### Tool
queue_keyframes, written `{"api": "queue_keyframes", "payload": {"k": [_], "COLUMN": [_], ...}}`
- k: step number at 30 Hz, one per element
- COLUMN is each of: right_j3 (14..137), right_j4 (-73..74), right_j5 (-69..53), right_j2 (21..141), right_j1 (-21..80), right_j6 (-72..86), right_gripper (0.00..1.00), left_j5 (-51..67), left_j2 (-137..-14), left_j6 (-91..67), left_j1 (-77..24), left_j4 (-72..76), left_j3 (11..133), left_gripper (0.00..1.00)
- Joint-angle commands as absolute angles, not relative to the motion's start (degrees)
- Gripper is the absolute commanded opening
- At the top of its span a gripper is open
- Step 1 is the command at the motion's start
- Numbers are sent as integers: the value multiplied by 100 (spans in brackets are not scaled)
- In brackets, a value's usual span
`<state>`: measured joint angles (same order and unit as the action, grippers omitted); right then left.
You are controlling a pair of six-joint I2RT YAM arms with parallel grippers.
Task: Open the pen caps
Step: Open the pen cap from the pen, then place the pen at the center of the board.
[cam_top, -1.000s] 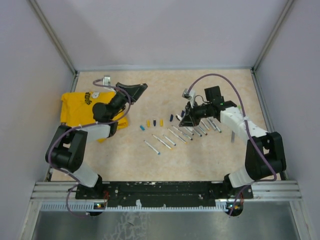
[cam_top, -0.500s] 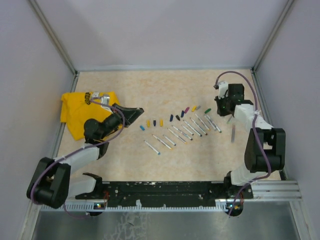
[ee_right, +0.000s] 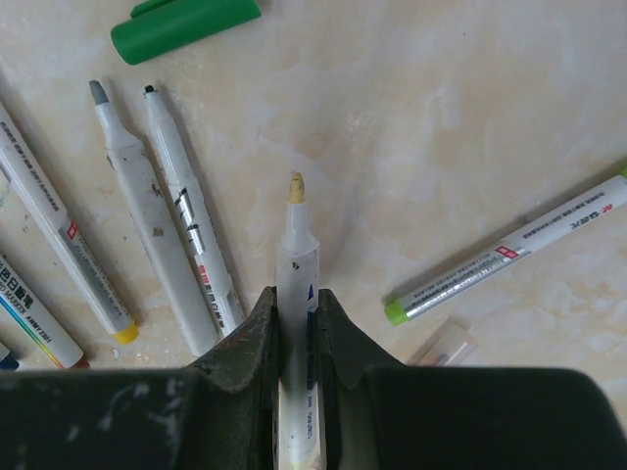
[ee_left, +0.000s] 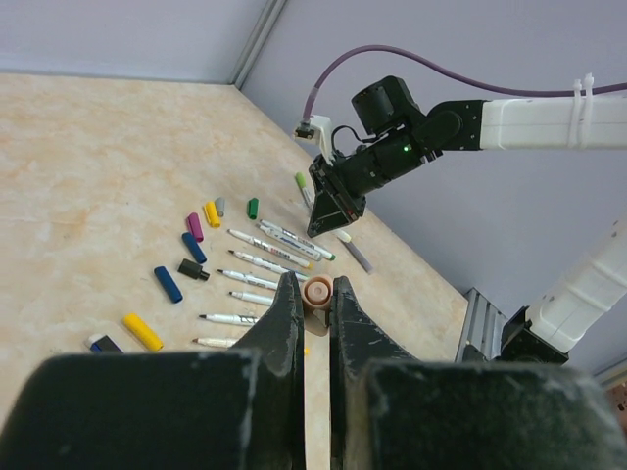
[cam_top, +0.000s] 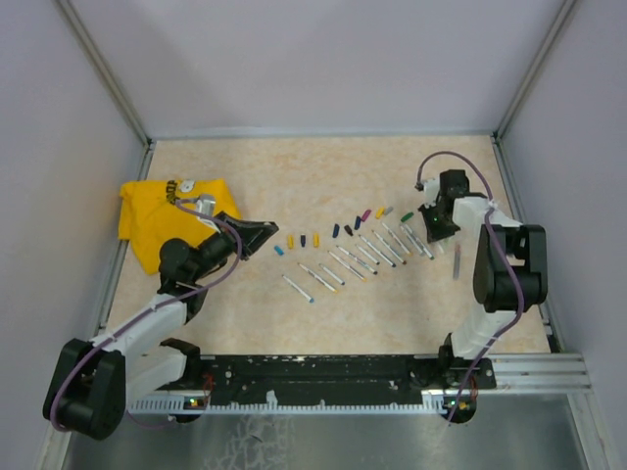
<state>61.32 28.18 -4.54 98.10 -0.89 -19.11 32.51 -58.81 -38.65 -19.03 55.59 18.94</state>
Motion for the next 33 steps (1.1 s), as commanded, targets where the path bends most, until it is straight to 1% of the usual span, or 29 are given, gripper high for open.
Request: {"api": "queue_keyframes", "payload": {"k": [1,11,14,21,27,33], "right_j3": [6450,6469,6469,6471,6452,6446], "right_j4": [2941,2962,2962,2963,2910,2875], "right_j5": [-344,-216,-186,-182,-175,-182], "right_j2": [9953,10182,10181,10123,10044,9927], "right_j1": [-98,-102,-101,-97,-97,-104], "right_j6": [-2028,-2070,-2078,-2074,-2067,-2048], "right_gripper": [4,9,15,21,22,25], "left_j5": [3270,3270,3270,3279,3300,3345], "left_j2": [-5810,-5785,-5783,-5791,-5836,-5901], "left_j6": [-3726,-3709,-3700,-3696,-3707,-3774], "left_j1": [-1916,-1915,-1916,-1916,-1916,-1916], "left_j4": [5504,5496,5498,5499,5510,5606], "left_j3": [1816,1785,1775,1773,1784,1784], "left_gripper": [0,0,0,0,0,0]}}
